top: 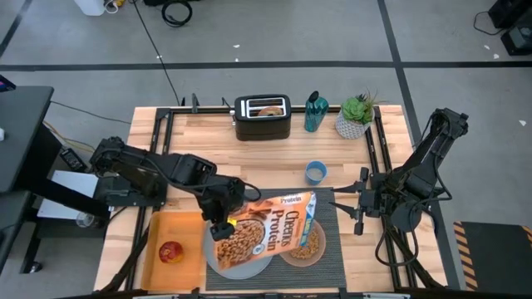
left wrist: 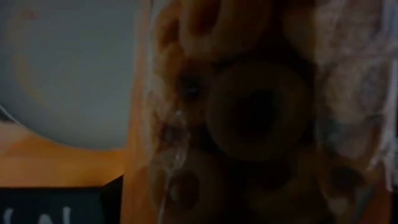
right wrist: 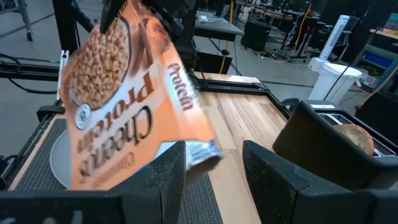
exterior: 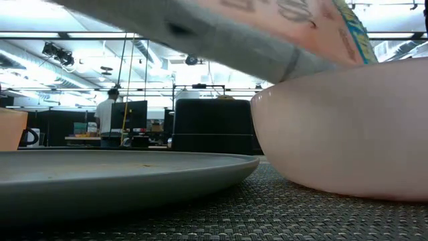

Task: Arrange a breakfast setting
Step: Pour the cereal from the cereal box into the pink bowl

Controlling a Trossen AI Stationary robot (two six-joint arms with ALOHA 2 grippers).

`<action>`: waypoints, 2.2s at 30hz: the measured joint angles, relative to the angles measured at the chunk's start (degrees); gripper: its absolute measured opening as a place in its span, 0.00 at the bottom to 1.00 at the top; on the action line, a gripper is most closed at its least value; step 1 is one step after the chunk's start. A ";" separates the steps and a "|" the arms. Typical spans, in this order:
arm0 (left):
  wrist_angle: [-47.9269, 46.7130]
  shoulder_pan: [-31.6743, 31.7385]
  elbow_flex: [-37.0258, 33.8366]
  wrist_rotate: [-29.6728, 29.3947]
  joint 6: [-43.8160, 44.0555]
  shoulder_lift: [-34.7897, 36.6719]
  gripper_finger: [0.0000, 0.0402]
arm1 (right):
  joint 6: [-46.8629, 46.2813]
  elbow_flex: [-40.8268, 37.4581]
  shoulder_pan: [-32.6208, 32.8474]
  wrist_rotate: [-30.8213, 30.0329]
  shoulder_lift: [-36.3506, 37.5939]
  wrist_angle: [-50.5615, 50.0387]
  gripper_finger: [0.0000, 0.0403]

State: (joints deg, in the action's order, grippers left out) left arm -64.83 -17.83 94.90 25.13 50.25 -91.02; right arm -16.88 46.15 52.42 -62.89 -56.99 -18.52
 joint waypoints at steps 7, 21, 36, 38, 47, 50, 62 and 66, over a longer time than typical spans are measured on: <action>0.35 0.05 0.01 -0.05 -0.87 0.01 0.49 | -0.02 0.00 -0.02 0.00 0.00 -0.02 0.41; -1.29 -0.23 0.01 -1.82 -3.06 0.00 0.49 | -0.03 0.00 0.00 0.00 0.00 -0.02 0.41; -5.12 -3.96 0.01 -8.82 -8.72 0.02 0.49 | 0.00 0.00 0.00 -0.07 0.00 0.43 0.41; -5.21 -3.95 0.01 -9.08 -8.97 0.48 0.49 | 0.01 0.00 0.00 -0.09 0.00 0.50 0.41; -5.04 -4.29 -0.01 -10.99 -8.98 2.47 0.49 | 0.44 0.00 0.00 -0.16 0.00 0.90 0.41; -4.99 -4.30 -0.01 -11.25 -9.16 2.81 0.49 | 0.55 0.00 0.00 -0.17 0.00 0.90 0.41; -4.99 -10.11 -0.01 -21.49 -14.49 3.85 0.49 | 0.69 0.00 0.00 -0.26 0.04 0.87 0.41; -4.85 -12.19 -0.01 -25.48 -16.06 3.85 0.49 | 0.61 0.00 0.00 -0.55 0.07 0.96 0.41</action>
State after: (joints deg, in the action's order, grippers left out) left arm -69.68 -30.02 94.89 -0.35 34.19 -87.18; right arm -16.27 46.15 52.42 -63.44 -56.93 -17.56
